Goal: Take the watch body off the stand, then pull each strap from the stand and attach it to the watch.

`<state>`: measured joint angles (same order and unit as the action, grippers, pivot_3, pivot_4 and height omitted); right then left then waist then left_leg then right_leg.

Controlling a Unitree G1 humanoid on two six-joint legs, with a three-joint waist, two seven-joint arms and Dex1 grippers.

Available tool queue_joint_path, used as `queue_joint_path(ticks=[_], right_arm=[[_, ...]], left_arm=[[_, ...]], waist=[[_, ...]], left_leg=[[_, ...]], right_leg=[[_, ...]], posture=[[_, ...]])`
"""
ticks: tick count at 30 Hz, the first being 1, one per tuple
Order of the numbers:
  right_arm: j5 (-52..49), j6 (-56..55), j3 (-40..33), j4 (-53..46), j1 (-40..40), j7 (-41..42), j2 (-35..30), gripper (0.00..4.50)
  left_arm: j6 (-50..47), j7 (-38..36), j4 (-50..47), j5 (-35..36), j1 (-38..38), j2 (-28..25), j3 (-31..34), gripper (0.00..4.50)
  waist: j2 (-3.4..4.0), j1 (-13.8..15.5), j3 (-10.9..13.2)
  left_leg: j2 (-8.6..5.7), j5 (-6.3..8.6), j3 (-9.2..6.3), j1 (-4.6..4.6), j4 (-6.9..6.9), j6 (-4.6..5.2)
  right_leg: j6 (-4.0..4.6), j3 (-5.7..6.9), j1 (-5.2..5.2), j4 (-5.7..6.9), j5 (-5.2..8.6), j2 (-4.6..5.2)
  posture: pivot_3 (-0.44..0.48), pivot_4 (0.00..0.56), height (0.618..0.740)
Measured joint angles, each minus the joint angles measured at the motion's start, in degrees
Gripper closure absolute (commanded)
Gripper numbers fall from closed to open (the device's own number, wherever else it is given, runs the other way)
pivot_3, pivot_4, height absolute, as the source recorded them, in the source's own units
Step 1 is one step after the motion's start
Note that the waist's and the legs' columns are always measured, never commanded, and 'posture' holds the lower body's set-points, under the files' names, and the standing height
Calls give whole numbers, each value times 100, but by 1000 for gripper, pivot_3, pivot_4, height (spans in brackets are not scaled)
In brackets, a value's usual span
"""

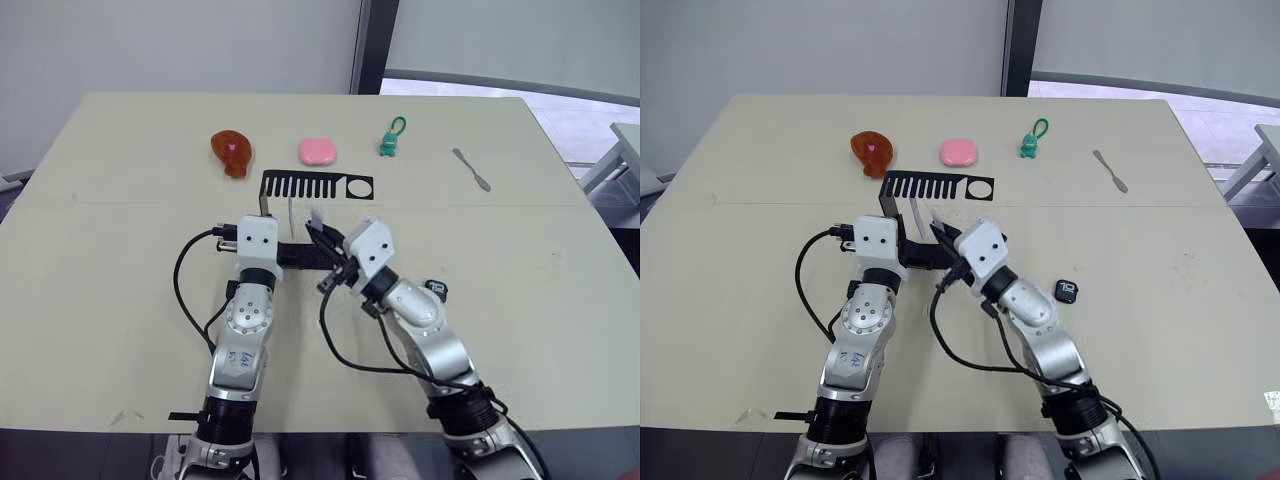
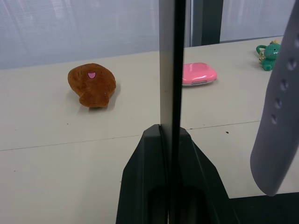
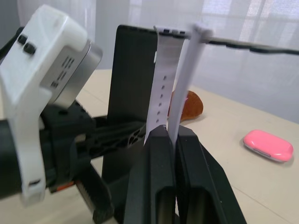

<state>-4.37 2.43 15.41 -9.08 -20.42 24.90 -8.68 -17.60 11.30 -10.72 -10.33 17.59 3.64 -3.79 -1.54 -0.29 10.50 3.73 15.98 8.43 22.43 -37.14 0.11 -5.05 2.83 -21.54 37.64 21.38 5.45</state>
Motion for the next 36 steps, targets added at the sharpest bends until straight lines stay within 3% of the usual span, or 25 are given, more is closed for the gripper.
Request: queue_joint_path(ticks=[3,6,13,19,25,30,33,36], right_arm=[[-127,6,-62,-156,205,185,-234,4489],[-303,12,-201,-276,359,372,-446,4500],[-817,51,-598,-300,395,931,-995,4500],[-1399,185,-847,-295,394,1689,-1480,4500],[-2159,720,-1206,-302,383,2254,-1888,4500],[-3108,1621,-1392,-525,384,2704,-2175,4500],[-3635,2195,-1440,-691,267,2805,-2266,4500],[-4071,2702,-1449,-861,102,2849,-2274,4500]], left_arm=[[-2,-11,-5,7,-5,-1,13,4500],[-65,-152,-77,148,-111,0,16,3526],[-401,-506,-531,389,-567,-37,17,19],[-557,-1206,-1220,787,-1291,-361,-73,19],[-66,-2668,-2125,2228,-2258,-1178,571,19],[-70,-4200,-2019,3877,-2487,-2378,1766,19],[-686,-5091,-1947,5106,-2353,-3317,2293,19],[-1513,-5468,-1734,6323,-1980,-3987,2635,19]], waist=[[0,0,0],[0,1,0],[-3,-5,3],[-3,-8,3],[-1,-49,4],[1,-116,5],[3,-133,8],[5,-133,9]], left_leg=[[0,0,0,-1,0,0],[0,0,0,-1,1,0],[1,0,-1,-1,2,1],[2,1,-1,-1,3,2],[5,3,-4,-6,11,2],[6,13,-11,-4,12,15],[5,13,-14,-3,12,12],[3,10,-16,-3,13,7]], right_leg=[[0,0,0,0,0,0],[0,0,1,-1,0,0],[0,0,1,-2,0,-1],[0,-1,2,-4,0,0],[7,1,4,-7,3,0],[14,7,6,-7,6,1],[14,8,6,-8,6,4],[14,6,8,-10,6,6]], posture=[[0,150,740],[0,150,740],[0,150,740],[0,150,740],[0,150,740],[0,150,740],[0,150,740],[0,150,740]])
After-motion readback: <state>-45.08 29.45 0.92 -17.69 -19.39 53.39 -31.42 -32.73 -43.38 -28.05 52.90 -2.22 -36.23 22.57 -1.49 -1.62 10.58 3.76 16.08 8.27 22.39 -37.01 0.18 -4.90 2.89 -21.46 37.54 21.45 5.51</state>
